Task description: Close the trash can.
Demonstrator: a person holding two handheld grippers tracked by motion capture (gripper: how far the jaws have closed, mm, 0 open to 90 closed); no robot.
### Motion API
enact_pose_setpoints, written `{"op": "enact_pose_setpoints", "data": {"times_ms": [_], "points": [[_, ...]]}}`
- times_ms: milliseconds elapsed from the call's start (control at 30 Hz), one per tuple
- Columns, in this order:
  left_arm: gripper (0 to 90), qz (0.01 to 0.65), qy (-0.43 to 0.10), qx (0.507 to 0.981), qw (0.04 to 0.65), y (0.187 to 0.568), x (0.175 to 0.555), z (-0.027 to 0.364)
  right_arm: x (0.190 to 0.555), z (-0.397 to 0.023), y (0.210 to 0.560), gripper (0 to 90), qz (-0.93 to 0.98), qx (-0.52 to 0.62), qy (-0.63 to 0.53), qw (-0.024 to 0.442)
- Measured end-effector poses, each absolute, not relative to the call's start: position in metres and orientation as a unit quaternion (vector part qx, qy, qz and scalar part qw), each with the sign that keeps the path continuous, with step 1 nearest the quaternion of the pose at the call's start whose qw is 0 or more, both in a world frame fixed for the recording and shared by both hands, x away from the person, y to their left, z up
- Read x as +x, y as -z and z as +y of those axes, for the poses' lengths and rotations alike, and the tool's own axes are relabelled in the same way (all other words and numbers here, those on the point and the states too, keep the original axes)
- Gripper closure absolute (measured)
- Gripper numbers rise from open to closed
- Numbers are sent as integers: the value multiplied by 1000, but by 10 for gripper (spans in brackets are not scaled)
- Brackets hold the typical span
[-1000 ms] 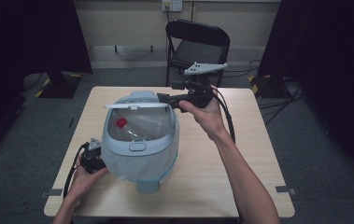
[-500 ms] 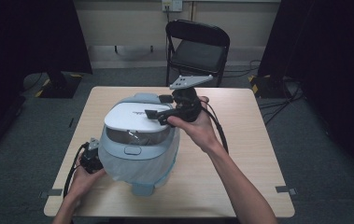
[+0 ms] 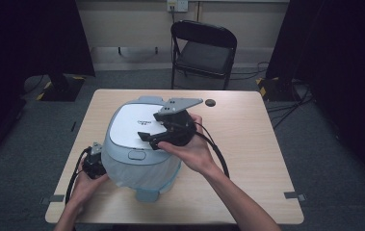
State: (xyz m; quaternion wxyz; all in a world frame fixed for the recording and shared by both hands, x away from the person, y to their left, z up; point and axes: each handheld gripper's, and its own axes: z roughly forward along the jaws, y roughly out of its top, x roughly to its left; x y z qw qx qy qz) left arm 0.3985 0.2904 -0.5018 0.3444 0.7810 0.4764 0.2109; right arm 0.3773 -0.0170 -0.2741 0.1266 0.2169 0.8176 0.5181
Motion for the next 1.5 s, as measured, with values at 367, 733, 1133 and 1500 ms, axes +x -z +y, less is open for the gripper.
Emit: {"op": "enact_pose_setpoints", "data": {"times_ms": [367,733,1133,1500], "points": [[153,477,-211,781,345,502,399,290,371,-17,277,257,813,211,-527,132],[153,476,-211,781,344,502,398,290,366,-15,277,257,815,205,-525,135],[153,476,-210,781,344,502,399,291,361,-16,276,276,826,195,-509,144],[154,479,-210,780,345,502,398,291,382,-88,288,203,773,284,-544,157]]}}
